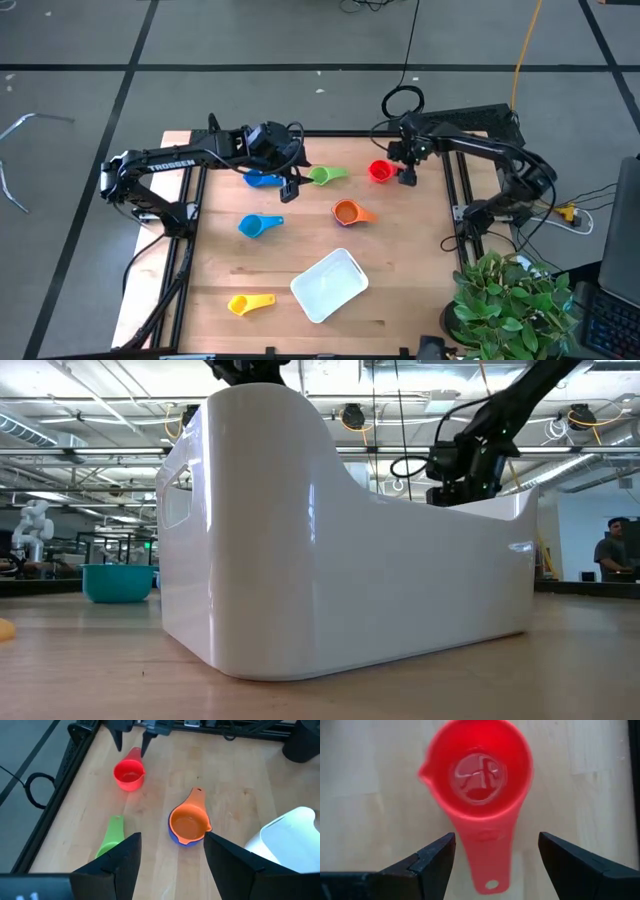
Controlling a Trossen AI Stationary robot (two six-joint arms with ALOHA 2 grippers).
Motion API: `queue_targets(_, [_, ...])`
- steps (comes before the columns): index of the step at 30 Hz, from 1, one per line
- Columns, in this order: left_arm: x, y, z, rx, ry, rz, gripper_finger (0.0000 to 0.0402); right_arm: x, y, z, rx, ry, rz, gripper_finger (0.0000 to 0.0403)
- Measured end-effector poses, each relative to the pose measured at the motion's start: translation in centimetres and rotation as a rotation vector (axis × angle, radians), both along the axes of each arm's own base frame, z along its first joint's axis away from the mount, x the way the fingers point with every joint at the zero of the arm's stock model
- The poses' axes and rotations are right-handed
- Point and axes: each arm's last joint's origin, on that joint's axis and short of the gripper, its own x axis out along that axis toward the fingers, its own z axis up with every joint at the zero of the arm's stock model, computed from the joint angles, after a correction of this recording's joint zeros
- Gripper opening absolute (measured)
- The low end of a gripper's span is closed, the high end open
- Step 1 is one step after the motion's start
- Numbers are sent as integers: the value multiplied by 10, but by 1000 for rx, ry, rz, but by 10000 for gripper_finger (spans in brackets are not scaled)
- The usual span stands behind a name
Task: Nest measuring cups in basket
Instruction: Stack the red measuring cup on top of the orange measuring cup
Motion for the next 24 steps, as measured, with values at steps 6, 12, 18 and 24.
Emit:
queue_targets(6, [-1,-1,-2,-19,21,-11,218,2,-3,-9,18,23,7,279])
queue_targets(12, [-2,-1,-2,-23,27,-11,218,2,-3,-10,27,25,-3,279])
queue_targets(18, [-2,-1,-2,-23,27,-11,218,1,-3,-10,38,24,-18,279])
queue_targets(24, [-2,-1,-2,-23,26,-11,218,2,-2,-10,87,-14,-30,279])
